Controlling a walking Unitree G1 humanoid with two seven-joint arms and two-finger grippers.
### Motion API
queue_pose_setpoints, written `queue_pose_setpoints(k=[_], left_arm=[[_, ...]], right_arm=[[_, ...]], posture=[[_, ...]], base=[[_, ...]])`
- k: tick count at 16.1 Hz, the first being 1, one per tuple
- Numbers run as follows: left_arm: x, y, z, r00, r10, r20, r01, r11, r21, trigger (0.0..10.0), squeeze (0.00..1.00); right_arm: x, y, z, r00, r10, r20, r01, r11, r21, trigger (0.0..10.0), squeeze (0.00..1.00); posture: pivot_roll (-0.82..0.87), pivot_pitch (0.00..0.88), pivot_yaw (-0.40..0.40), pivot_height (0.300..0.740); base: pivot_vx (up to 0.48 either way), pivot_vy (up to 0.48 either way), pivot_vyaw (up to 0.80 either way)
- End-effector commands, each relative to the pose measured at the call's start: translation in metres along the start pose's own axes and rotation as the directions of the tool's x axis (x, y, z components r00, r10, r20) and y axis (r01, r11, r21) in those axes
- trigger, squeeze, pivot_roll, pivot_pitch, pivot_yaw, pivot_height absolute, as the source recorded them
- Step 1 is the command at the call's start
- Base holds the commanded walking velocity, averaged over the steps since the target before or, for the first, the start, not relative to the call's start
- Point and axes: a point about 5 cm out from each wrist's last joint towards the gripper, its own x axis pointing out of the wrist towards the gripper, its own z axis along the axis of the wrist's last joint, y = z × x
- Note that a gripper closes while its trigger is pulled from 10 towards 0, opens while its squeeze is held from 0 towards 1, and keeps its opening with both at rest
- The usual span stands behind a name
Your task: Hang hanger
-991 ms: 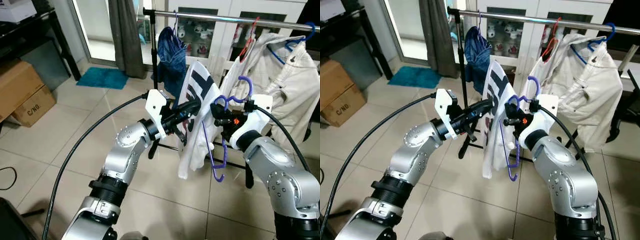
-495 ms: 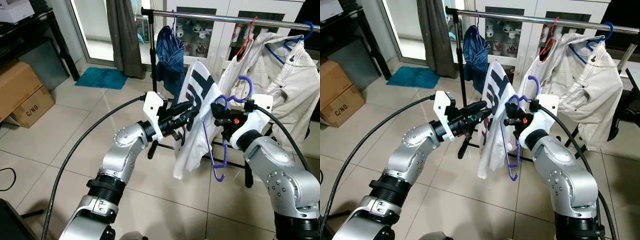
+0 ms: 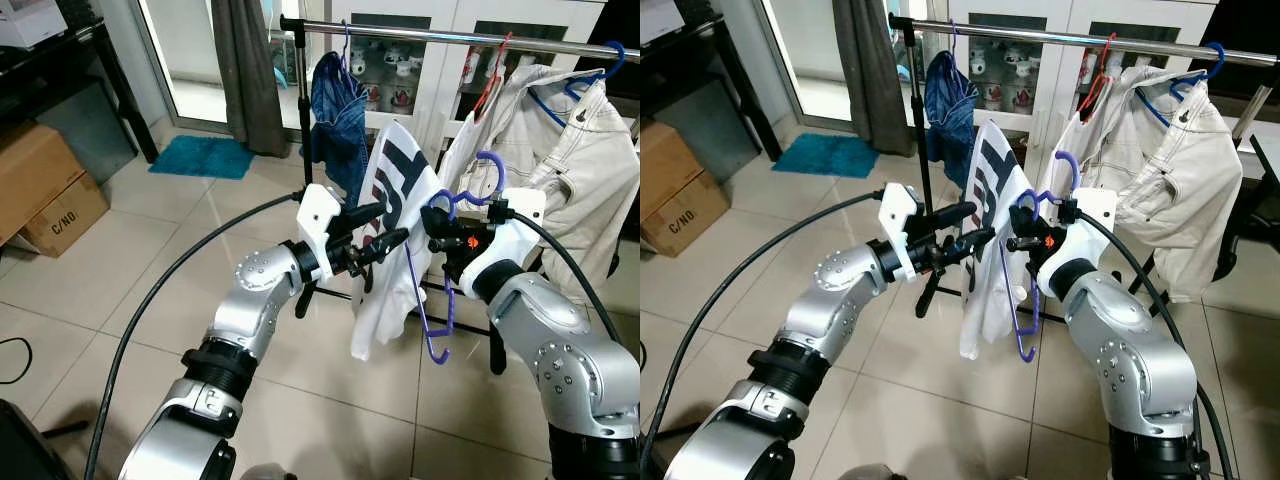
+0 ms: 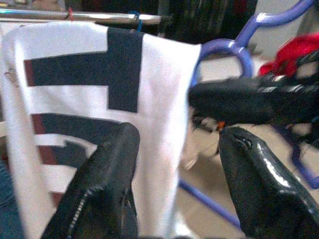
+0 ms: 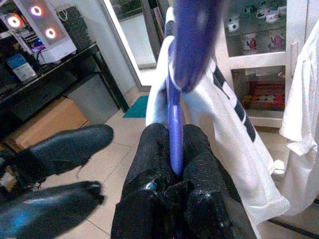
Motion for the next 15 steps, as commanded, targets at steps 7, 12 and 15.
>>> queue_pose_setpoints(k=[7, 12, 15], left_arm=[[0.024, -0.004, 0.001, 0.999, 0.014, -0.040, -0.006, 0.985, 0.172, 10.0, 0.00], [0.032, 0.005, 0.002, 0.987, 0.154, -0.051, -0.133, 0.947, 0.293, 3.4, 0.00], [0.035, 0.001, 0.004, 0.992, 0.118, -0.042, -0.096, 0.934, 0.345, 0.0, 0.00]], right_arm=[[-0.001, 0.008, 0.012, 0.998, 0.033, 0.059, -0.033, 0.999, 0.002, 10.0, 0.00], [-0.001, 0.009, 0.012, 0.997, 0.037, 0.061, -0.039, 0.999, 0.017, 10.0, 0.00], [-0.001, 0.007, 0.009, 0.998, 0.035, 0.056, -0.037, 0.999, 0.033, 10.0, 0.00]], posture=[[0.05, 0.000, 0.087, 0.740], [0.05, 0.000, 0.092, 0.740], [0.06, 0.000, 0.087, 0.740]], base=[[0.000, 0.000, 0.00], [0.000, 0.000, 0.00], [0.000, 0.000, 0.00]])
